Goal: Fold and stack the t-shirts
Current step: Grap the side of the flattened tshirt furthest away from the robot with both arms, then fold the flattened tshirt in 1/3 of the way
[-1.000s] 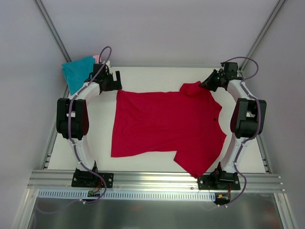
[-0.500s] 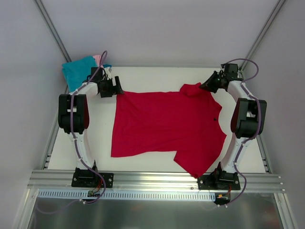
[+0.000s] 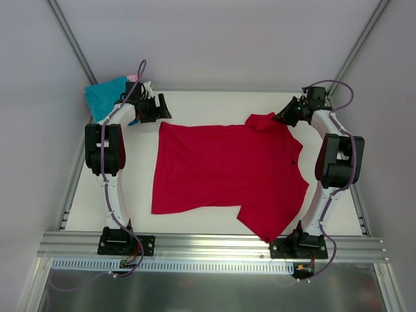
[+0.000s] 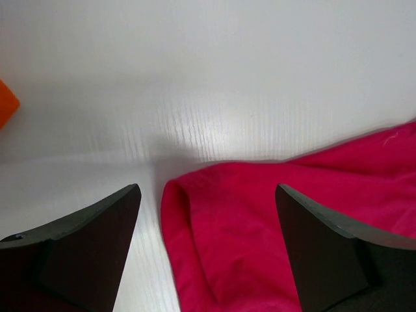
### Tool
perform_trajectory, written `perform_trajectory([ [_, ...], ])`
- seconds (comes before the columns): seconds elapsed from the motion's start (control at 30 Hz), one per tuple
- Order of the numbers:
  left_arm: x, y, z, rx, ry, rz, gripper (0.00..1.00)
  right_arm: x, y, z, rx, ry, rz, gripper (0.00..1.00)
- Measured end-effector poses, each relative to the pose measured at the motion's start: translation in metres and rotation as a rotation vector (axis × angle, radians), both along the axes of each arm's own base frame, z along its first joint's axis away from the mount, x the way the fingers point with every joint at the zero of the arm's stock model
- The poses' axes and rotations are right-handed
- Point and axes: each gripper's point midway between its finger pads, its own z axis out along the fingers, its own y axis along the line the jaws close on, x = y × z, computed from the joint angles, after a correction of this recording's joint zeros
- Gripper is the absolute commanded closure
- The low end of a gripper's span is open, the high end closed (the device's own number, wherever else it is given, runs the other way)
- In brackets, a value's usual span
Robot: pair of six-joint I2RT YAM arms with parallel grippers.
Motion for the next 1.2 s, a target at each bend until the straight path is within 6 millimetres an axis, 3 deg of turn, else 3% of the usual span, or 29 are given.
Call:
perform_trajectory([
  [0.3,0.005,-0.001,-0.02,-0.008,0.089,-0.002,0.18,0.0,-0.002,0.0,0.003,0.0,-0.003,1.0],
  [0.4,-0.001,-0.002,-0.027,-0.012,0.125,-0.002,0.32,0.0,-0.002,0.0,0.003,0.0,-0.004,0.99],
  [0.43,-0.004,-0.002,-0.028,-0.014,0.137,-0.003,0.43,0.0,-0.003,0.0,0.004,0.0,-0.005,1.0],
  [0.63,-0.01,-0.005,-0.03,-0.033,0.168,-0.007,0.78,0.0,-0.003,0.0,0.004,0.001,-0.006,0.99],
  [0.7,-0.01,-0.006,-0.03,-0.036,0.17,-0.007,0.96,0.0,-0.003,0.0,0.004,0.0,-0.006,0.99],
  [0.73,-0.01,-0.006,-0.03,-0.035,0.17,-0.009,0.98,0.0,-0.003,0.0,0.004,0.0,-0.006,0.99],
  [1.2,-0.007,0.003,-0.022,-0.04,0.154,0.016,1.0,0.0,-0.004,-0.001,0.006,0.004,-0.005,0.99],
])
